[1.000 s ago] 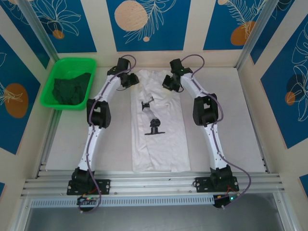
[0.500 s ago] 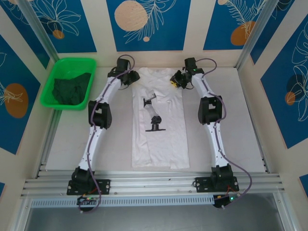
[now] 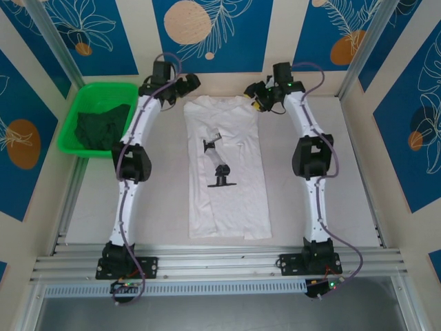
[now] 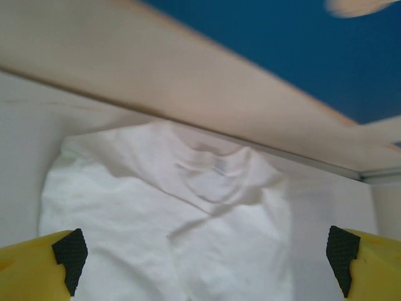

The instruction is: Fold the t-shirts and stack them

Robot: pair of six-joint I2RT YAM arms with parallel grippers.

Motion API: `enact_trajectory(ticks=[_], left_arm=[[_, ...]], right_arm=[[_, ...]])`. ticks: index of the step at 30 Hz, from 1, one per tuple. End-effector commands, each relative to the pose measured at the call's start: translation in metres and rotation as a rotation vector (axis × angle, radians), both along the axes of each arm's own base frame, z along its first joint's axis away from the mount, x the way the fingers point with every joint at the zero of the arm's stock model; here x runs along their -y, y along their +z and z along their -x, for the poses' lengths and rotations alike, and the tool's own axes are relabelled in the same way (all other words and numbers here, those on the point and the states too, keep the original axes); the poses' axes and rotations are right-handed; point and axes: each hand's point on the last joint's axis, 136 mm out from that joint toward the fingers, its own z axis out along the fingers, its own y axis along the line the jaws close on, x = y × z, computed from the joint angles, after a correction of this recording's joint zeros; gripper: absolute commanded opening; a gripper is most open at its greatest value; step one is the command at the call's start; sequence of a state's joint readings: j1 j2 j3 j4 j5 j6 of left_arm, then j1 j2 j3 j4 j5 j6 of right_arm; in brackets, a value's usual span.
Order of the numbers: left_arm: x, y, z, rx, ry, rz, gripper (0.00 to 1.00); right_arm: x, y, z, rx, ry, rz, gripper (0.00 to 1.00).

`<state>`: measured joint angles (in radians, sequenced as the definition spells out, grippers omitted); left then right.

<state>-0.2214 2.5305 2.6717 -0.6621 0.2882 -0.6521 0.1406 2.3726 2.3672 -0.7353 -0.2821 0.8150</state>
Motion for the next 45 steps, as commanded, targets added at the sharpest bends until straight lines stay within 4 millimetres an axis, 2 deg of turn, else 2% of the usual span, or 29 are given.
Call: enact_trajectory(ticks=[1,2,4,6,9,13,16,19,24,26,33,39,45], left_arm=[[0.025,0.072,0.071,0.034,-0.133,-0.037,1.00],[0.031,0.067,0.091,0.006,-0.146,-0.055,1.00],[0.040,0.055,0.138,-0.015,-0.160,-0.090,1.00],[0.047,0.032,0.187,-0.040,-0.167,-0.114,0.97],[0.048,-0.011,0.263,-0.100,-0.193,-0.142,0.88],[0.031,-0.068,0.356,-0.223,-0.240,-0.241,0.69],[0.015,-0.103,0.417,-0.320,-0.297,-0.325,0.61],[0.004,-0.128,0.461,-0.411,-0.339,-0.355,0.55],[0.007,-0.148,0.492,-0.470,-0.385,-0.263,0.54],[0.004,-0.158,0.498,-0.501,-0.372,-0.252,0.53],[0.015,-0.184,0.518,-0.594,-0.374,-0.102,0.47],[0.019,-0.194,0.522,-0.617,-0.369,-0.049,0.46],[0.025,-0.199,0.519,-0.622,-0.367,-0.037,0.42]], right_arm=[[-0.004,0.075,0.074,0.124,0.062,0.078,0.58],[-0.004,0.080,0.096,0.146,0.064,0.093,0.61],[0.002,0.074,0.149,0.165,0.055,0.122,0.66],[0.006,0.054,0.199,0.140,0.063,0.133,0.68],[0.017,0.001,0.276,0.000,0.076,0.170,0.68],[0.042,-0.066,0.366,-0.237,0.080,0.277,0.62],[0.045,-0.107,0.422,-0.386,0.124,0.293,0.57],[0.049,-0.134,0.455,-0.465,0.143,0.321,0.54],[0.046,-0.152,0.472,-0.454,0.137,0.331,0.52],[0.048,-0.153,0.473,-0.451,0.118,0.352,0.51],[0.056,-0.161,0.476,-0.475,0.022,0.400,0.47],[0.058,-0.167,0.477,-0.469,-0.031,0.379,0.41],[0.058,-0.172,0.478,-0.479,-0.043,0.391,0.40]])
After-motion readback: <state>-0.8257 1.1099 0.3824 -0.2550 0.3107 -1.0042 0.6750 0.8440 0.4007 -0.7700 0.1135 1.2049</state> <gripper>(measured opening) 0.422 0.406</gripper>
